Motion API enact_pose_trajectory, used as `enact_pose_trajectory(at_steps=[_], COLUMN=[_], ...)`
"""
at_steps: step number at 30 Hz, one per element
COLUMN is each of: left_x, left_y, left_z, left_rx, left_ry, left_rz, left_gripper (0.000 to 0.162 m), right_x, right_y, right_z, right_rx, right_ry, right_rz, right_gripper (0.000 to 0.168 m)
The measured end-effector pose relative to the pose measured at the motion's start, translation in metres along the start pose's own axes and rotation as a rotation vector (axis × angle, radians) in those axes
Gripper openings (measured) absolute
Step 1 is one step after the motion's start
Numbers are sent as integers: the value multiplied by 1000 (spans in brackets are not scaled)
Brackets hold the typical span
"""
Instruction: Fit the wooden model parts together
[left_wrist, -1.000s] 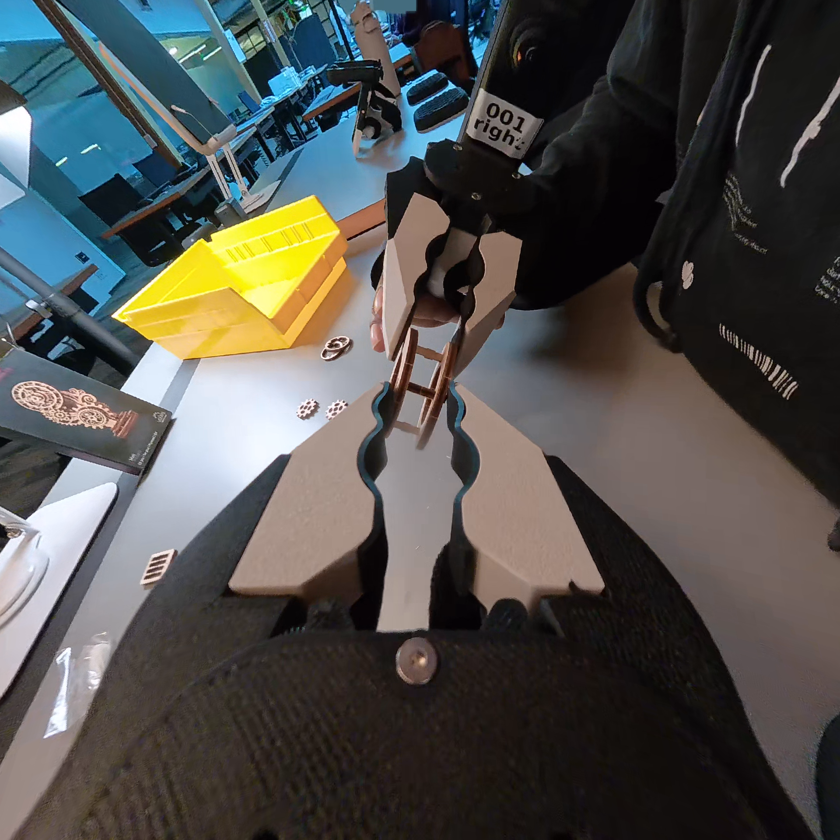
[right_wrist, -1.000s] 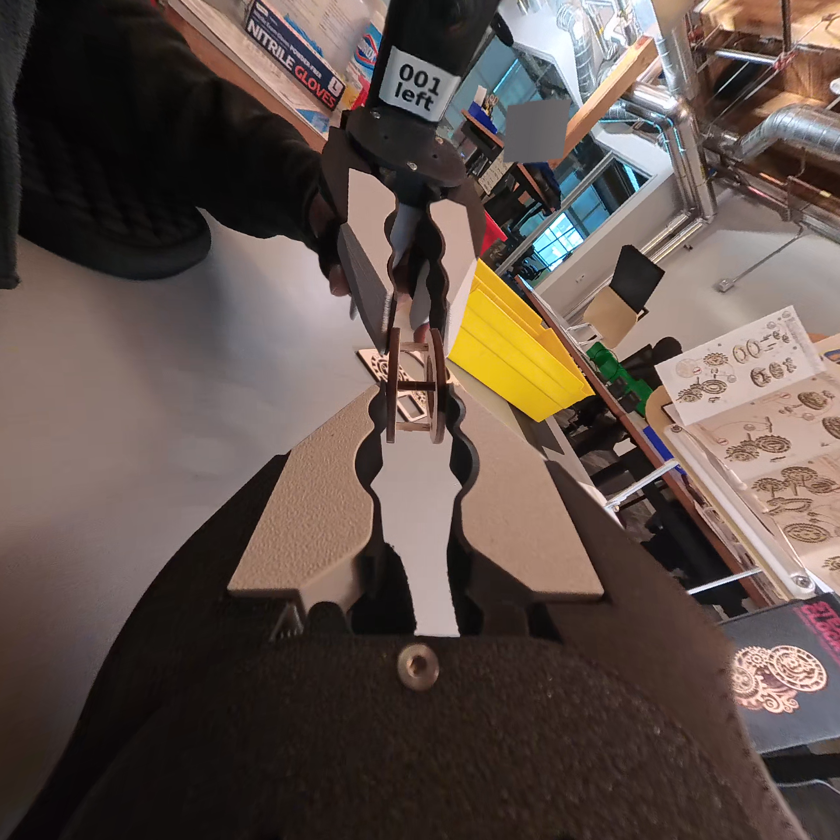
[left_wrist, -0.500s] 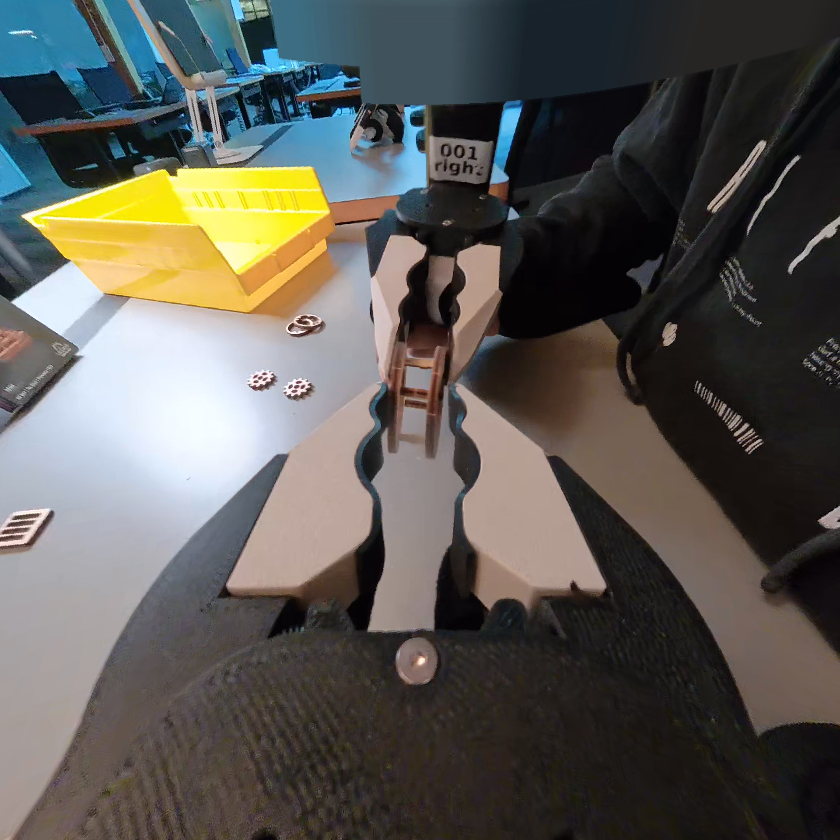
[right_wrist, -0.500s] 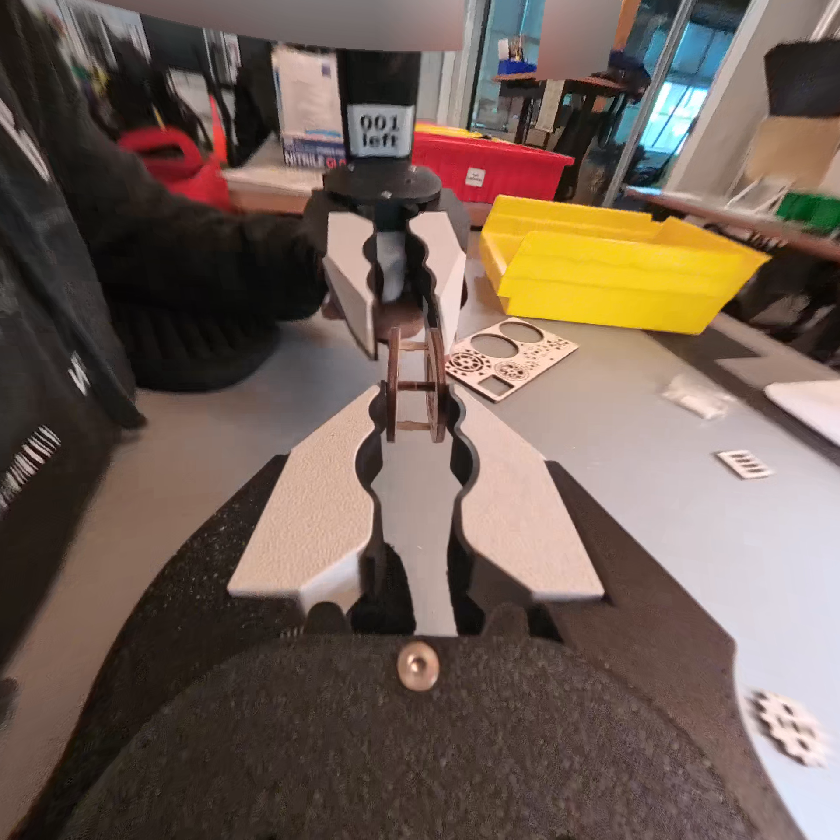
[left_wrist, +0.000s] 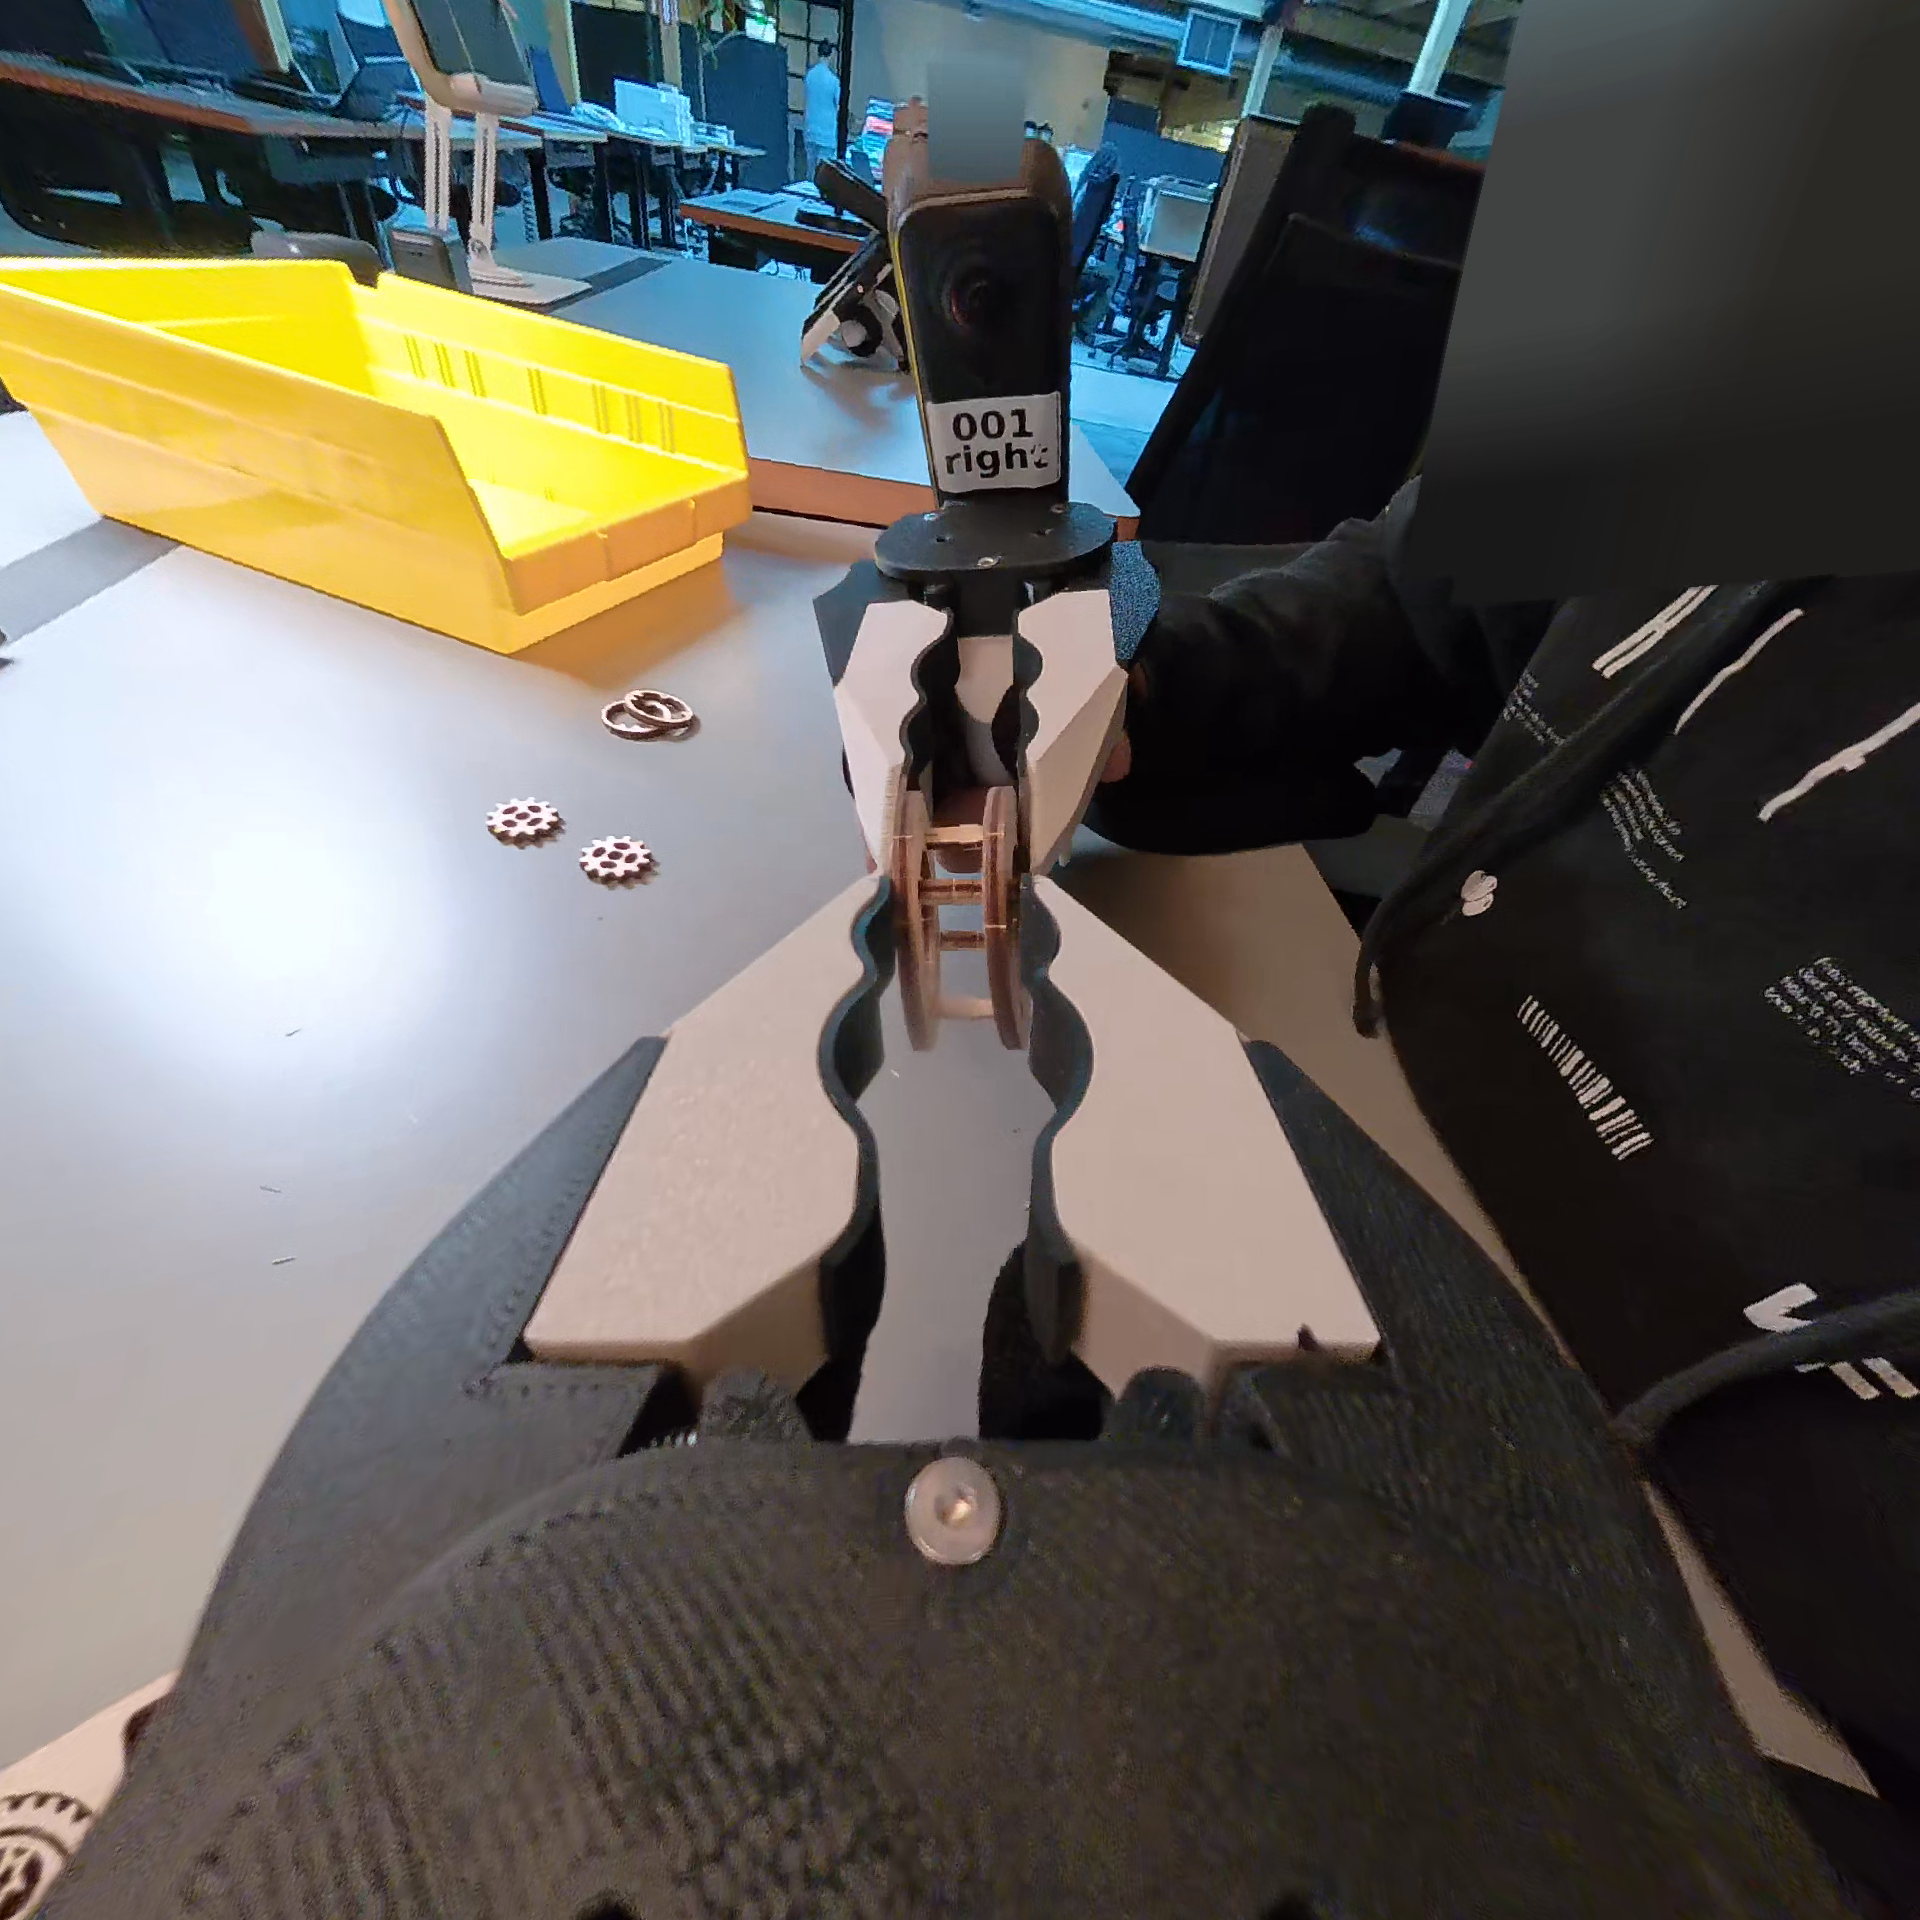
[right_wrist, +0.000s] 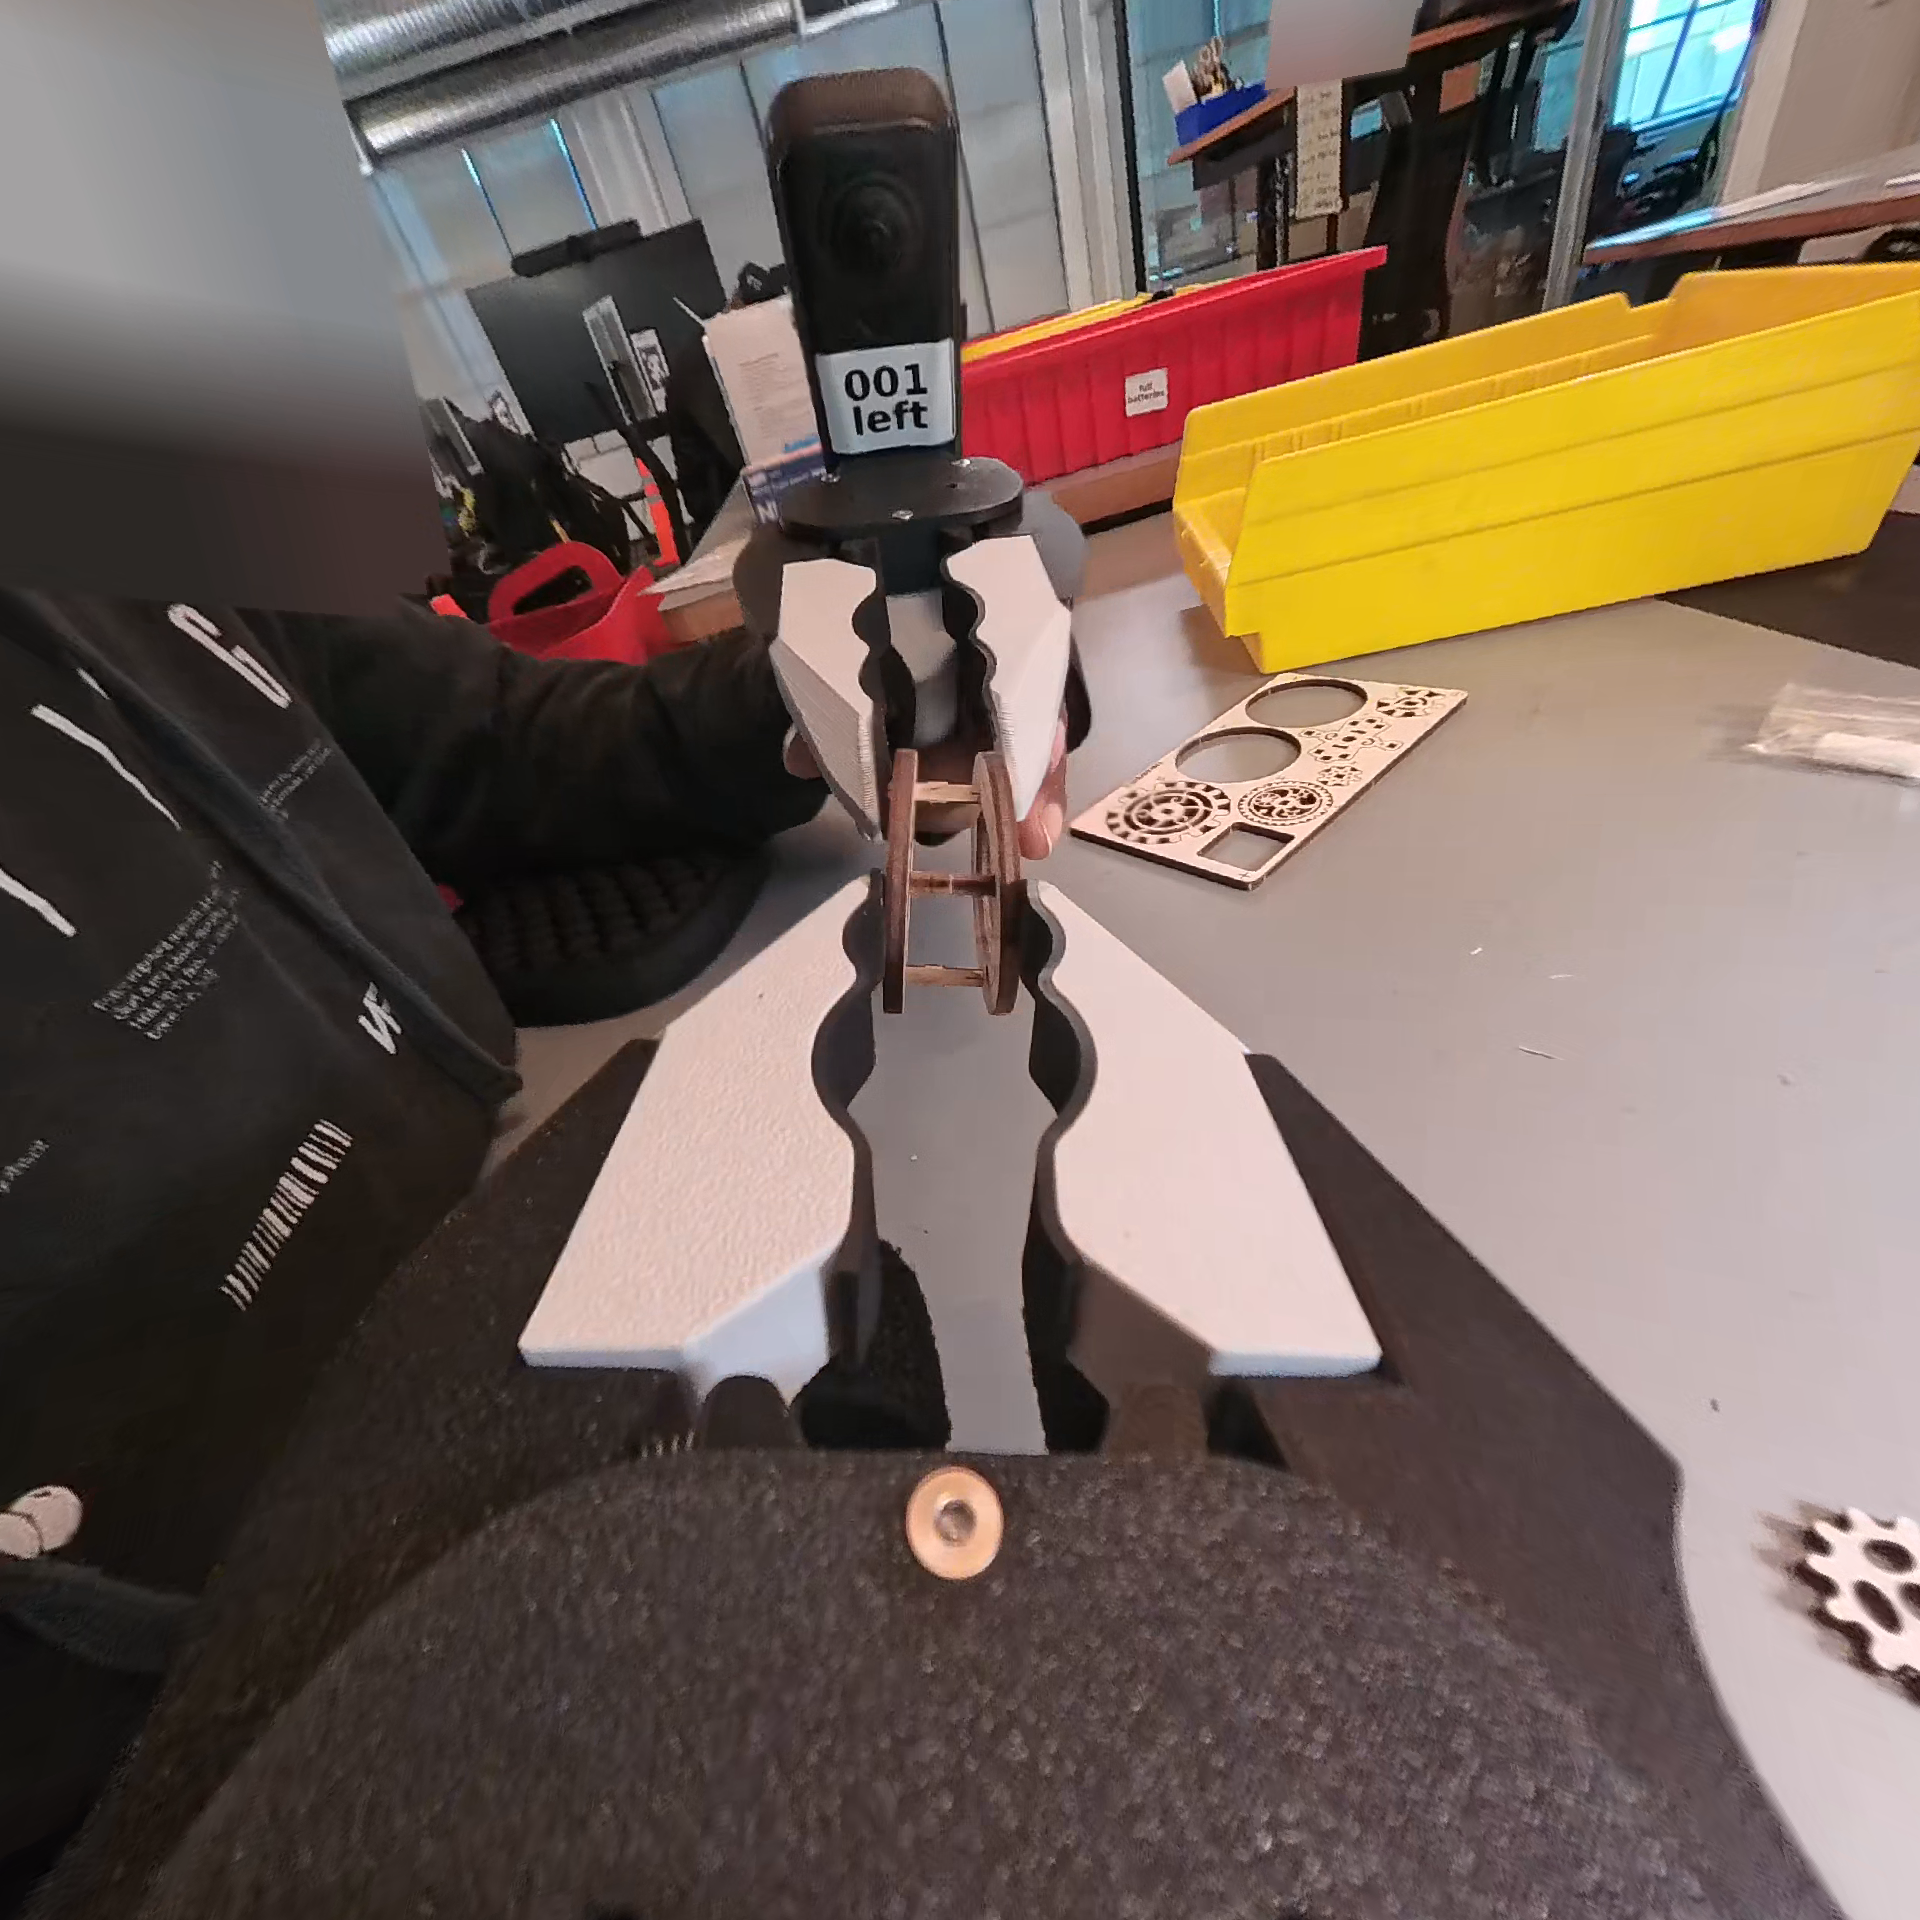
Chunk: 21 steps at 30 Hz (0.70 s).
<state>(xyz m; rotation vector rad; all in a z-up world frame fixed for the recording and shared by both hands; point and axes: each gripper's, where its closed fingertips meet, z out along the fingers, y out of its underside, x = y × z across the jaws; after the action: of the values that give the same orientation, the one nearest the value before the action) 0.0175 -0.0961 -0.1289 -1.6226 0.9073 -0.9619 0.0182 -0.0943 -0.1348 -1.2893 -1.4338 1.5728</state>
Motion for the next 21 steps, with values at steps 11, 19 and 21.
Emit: enact_pose_trajectory(at_steps=[11,19,21], left_x=[-2,1,2], left_y=[-3,-3,-4], left_z=[0,5,5], left_rx=[35,54,47], left_ry=[25,62,52], left_rz=[-88,-145,-111], left_gripper=[43,23,23], right_x=[5,2,0], right_y=[-11,-16,-17], right_z=[-6,-8,-8], right_rx=[85,119,125], right_ry=[-45,-61,-57], right_rz=[203,188,142], right_gripper=[23,23,23])
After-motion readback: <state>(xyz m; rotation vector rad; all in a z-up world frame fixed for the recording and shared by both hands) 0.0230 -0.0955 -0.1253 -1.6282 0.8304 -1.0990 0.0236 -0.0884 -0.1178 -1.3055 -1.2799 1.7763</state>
